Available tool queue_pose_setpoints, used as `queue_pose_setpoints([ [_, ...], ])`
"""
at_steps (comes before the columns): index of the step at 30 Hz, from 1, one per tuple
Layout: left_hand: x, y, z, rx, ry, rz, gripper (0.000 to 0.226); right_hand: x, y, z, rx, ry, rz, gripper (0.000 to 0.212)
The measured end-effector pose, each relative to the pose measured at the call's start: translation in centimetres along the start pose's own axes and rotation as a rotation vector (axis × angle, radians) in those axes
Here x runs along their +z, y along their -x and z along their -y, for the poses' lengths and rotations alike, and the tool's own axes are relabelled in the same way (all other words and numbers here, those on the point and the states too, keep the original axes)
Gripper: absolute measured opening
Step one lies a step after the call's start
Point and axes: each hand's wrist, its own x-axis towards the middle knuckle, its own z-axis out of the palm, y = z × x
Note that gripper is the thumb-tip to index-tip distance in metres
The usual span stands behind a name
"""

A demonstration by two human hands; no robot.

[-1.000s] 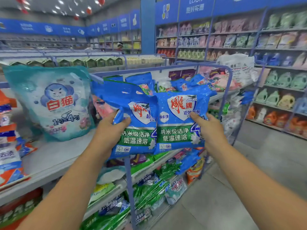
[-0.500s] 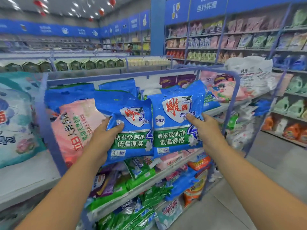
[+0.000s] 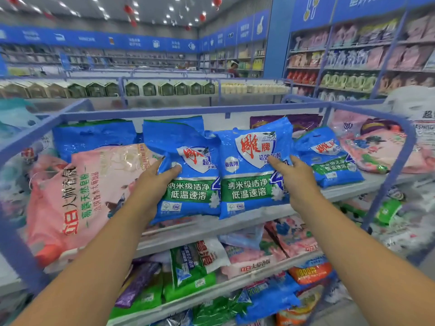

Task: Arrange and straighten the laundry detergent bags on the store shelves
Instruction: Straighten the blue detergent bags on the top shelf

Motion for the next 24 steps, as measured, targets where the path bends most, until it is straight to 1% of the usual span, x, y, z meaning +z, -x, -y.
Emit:
queue_pose_setpoints([
  [4,1.0,-3.8,0.3,0.049,0.000,-0.021,0.031,1.1,-5.3,-1.0,0.031,-0.007,0.022,0.090],
  [7,2.2,-6.3,0.6,0.083,-0.045,-0.120,0.046,2.4,-8.4,-1.4,0.028,0.025,0.029,0.091],
  [8,2.6,-7.1,0.8,0.103,-0.091,-0.146,0.059,2.7,-9.5,-1.7,0.037,0.029,0.045,0.094],
  [9,3.0,-7.7,0.8,0.112,-0.169,-0.152,0.064,2.9,-10.6,-1.9,0.042,0.029,0.064,0.098],
  [10,3.5,-8.4,1.1,0.129,-0.266,-0.164,0.062,3.1,-11.5,-2.4,0.052,0.047,0.079,0.098],
  [11,4.1,-8.8,1.3,0.140,-0.366,-0.187,0.050,3.2,-12.5,-3.0,0.050,0.090,0.091,0.094],
  [12,4.8,-9.1,1.5,0.157,-0.462,-0.225,0.030,3.4,-13.4,-3.7,0.029,0.181,0.095,0.086],
  [13,5.4,-9.3,1.8,0.177,-0.542,-0.283,0.015,3.4,-13.9,-4.4,-0.011,0.333,0.090,0.078],
  [15,6.7,-9.5,2.1,0.218,-0.644,-0.375,0.021,3.6,-14.7,-5.8,-0.104,0.619,0.074,0.071],
  [16,7.2,-9.5,2.4,0.220,-0.679,-0.417,0.024,3.7,-15.0,-6.4,-0.121,0.663,0.078,0.071],
  [18,8.1,-9.1,3.0,0.203,-0.688,-0.479,0.026,3.8,-15.9,-6.8,-0.142,0.619,0.110,0.069],
  [21,9.3,-8.7,4.2,0.189,-0.621,-0.479,0.025,3.5,-17.7,-6.2,-0.173,0.495,0.144,0.054],
  [24,9.7,-9.2,4.4,0.154,-0.646,-0.554,0.027,2.7,-18.2,-6.6,-0.188,0.573,0.146,0.050],
])
